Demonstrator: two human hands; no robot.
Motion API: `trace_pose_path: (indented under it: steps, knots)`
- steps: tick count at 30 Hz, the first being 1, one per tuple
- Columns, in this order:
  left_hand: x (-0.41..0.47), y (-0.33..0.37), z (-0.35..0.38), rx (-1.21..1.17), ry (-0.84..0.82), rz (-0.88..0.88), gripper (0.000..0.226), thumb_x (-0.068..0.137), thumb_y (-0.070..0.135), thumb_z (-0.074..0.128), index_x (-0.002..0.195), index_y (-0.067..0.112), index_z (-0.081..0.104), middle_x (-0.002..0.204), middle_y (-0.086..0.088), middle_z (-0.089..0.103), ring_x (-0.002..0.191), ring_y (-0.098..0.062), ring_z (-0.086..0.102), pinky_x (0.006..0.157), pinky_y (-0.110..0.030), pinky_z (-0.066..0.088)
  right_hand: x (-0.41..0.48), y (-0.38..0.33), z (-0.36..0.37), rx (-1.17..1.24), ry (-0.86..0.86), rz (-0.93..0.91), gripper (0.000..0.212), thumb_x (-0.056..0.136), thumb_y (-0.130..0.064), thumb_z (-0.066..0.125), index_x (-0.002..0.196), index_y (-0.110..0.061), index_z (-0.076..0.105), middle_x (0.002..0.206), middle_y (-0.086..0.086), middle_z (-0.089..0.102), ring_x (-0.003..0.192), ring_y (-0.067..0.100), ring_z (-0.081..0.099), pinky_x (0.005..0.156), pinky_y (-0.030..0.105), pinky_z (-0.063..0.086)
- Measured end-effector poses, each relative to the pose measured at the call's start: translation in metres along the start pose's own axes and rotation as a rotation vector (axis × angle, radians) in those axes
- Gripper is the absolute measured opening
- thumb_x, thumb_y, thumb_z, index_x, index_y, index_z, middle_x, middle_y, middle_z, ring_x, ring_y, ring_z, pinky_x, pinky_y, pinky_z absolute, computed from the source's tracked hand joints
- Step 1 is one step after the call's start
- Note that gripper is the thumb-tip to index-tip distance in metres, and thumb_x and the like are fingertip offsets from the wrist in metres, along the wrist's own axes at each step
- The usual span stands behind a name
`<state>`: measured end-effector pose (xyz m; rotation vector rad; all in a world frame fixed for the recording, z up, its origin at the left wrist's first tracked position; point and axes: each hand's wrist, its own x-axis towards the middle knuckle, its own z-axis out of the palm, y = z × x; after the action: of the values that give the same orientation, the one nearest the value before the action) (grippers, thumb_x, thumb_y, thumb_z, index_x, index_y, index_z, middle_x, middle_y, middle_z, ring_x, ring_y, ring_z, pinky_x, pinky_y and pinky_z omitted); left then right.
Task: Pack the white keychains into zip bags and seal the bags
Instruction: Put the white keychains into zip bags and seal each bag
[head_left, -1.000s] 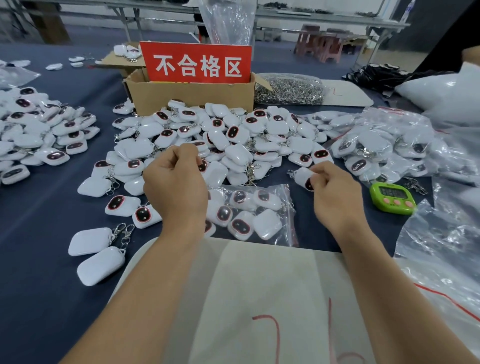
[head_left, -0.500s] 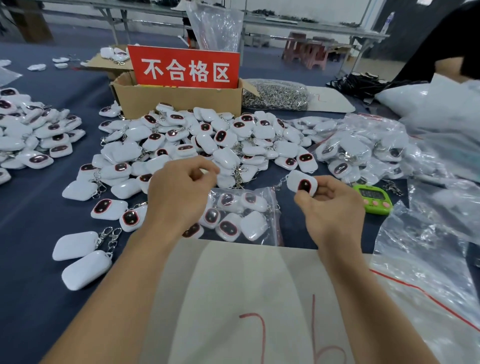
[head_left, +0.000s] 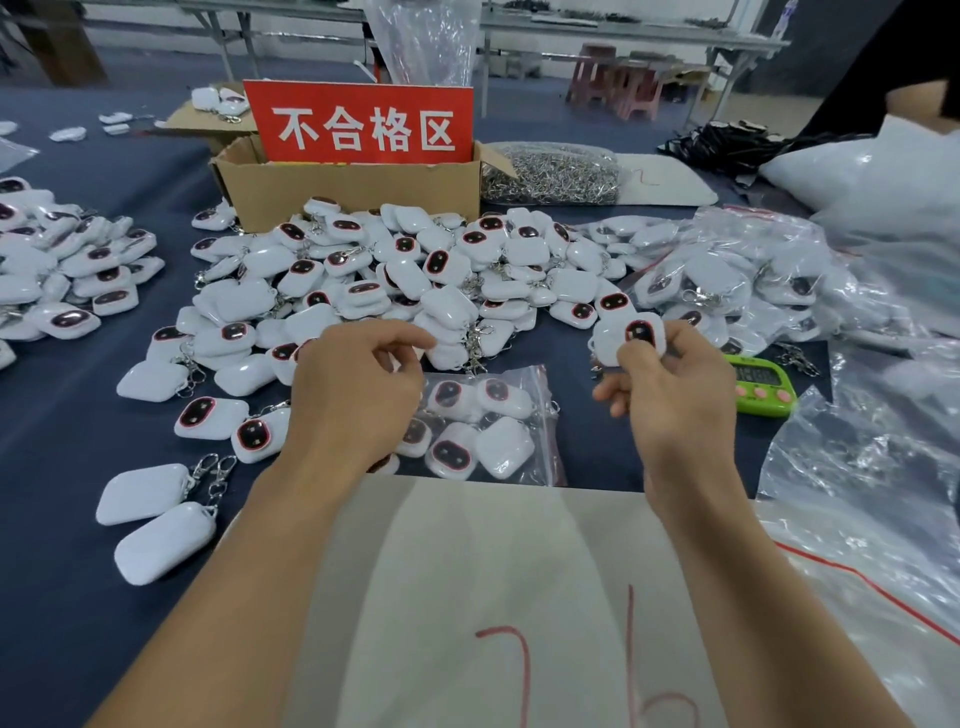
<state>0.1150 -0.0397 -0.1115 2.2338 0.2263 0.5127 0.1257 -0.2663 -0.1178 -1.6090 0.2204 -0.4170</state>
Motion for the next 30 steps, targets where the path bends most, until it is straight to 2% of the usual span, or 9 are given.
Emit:
trace_pose_path:
  steps: [5, 9, 12, 14, 16, 20, 25, 27, 30]
  knots:
    - [-0.004, 0.010, 0.006, -0.244, 0.113, 0.015, 0.033, 0.090, 0.013, 0.065, 0.092, 0.043, 0.078, 0.078, 0.012, 0.067, 0.060, -0.003, 0.060, 0.051, -0.008, 0.042, -0.010, -0.005, 0.006, 0.043, -0.124, -0.047, 0.006, 0.079, -0.018, 0.070, 0.082, -0.019, 0.076, 0.061, -0.002, 0.064, 0.053, 0.008, 0.048, 0.053, 0.020, 0.042]
    - [-0.006, 0.012, 0.009, -0.231, -0.084, 0.032, 0.053, 0.092, 0.004, 0.055, 0.106, 0.053, 0.071, 0.093, 0.026, 0.070, 0.053, -0.002, 0.052, 0.054, -0.017, 0.044, -0.015, -0.008, 0.010, 0.093, -0.202, -0.050, 0.008, 0.077, -0.008, 0.076, 0.082, -0.014, 0.079, 0.071, 0.008, 0.071, 0.066, 0.007, 0.055, 0.063, 0.021, 0.046]
    - [-0.010, 0.015, 0.009, -0.251, -0.189, 0.028, 0.056, 0.094, 0.008, 0.054, 0.127, 0.052, 0.064, 0.103, 0.031, 0.070, 0.066, 0.000, 0.061, 0.065, -0.027, 0.045, -0.015, -0.009, 0.011, 0.132, -0.206, 0.005, 0.018, 0.081, -0.003, 0.071, 0.074, -0.018, 0.077, 0.068, -0.002, 0.066, 0.060, 0.005, 0.052, 0.057, 0.017, 0.043]
    - [-0.015, 0.020, 0.011, -0.292, -0.203, 0.057, 0.048, 0.094, 0.021, 0.058, 0.131, 0.052, 0.062, 0.107, 0.031, 0.070, 0.084, 0.002, 0.064, 0.076, -0.023, 0.047, -0.015, -0.012, 0.011, 0.225, -0.235, 0.094, 0.016, 0.080, -0.011, 0.066, 0.074, -0.021, 0.076, 0.076, 0.008, 0.071, 0.062, 0.013, 0.059, 0.055, 0.022, 0.046]
    - [-0.021, 0.028, 0.014, -0.304, -0.206, 0.101, 0.042, 0.091, 0.035, 0.060, 0.129, 0.053, 0.063, 0.109, 0.032, 0.069, 0.100, 0.008, 0.059, 0.086, -0.013, 0.043, -0.016, -0.014, 0.011, 0.290, -0.338, 0.113, 0.016, 0.082, -0.015, 0.062, 0.079, -0.022, 0.076, 0.084, 0.015, 0.075, 0.065, 0.018, 0.066, 0.052, 0.023, 0.048]
    - [-0.030, 0.041, 0.020, -0.303, -0.165, 0.184, 0.027, 0.083, 0.045, 0.067, 0.106, 0.057, 0.072, 0.097, 0.042, 0.066, 0.103, 0.012, 0.060, 0.083, -0.002, 0.040, -0.022, -0.012, 0.015, 0.137, -0.564, -0.010, 0.020, 0.091, -0.019, 0.055, 0.092, -0.022, 0.076, 0.076, -0.003, 0.070, 0.068, 0.011, 0.058, 0.058, 0.022, 0.044]
    - [-0.025, 0.036, 0.020, -0.406, -0.160, 0.176, 0.034, 0.082, 0.022, 0.084, 0.084, 0.055, 0.077, 0.087, 0.035, 0.072, 0.092, 0.013, 0.066, 0.076, -0.003, 0.044, -0.024, -0.010, 0.016, 0.077, -0.586, -0.063, 0.022, 0.097, -0.010, 0.053, 0.101, -0.012, 0.075, 0.073, -0.007, 0.067, 0.065, 0.002, 0.054, 0.059, 0.015, 0.044]
    - [-0.025, 0.037, 0.020, -0.427, -0.164, 0.172, 0.042, 0.082, 0.019, 0.084, 0.080, 0.060, 0.075, 0.086, 0.032, 0.073, 0.089, 0.011, 0.067, 0.074, -0.008, 0.049, -0.025, -0.011, 0.016, 0.088, -0.574, -0.067, 0.022, 0.096, -0.011, 0.053, 0.098, -0.012, 0.075, 0.071, -0.009, 0.066, 0.061, -0.001, 0.053, 0.056, 0.012, 0.044]
    - [-0.027, 0.038, 0.021, -0.433, -0.167, 0.146, 0.037, 0.081, 0.027, 0.084, 0.082, 0.062, 0.074, 0.087, 0.029, 0.074, 0.087, 0.006, 0.069, 0.066, -0.035, 0.058, -0.026, -0.011, 0.017, 0.042, -0.513, -0.061, 0.023, 0.089, -0.017, 0.054, 0.092, -0.017, 0.077, 0.065, -0.009, 0.062, 0.056, 0.000, 0.047, 0.054, 0.013, 0.040]
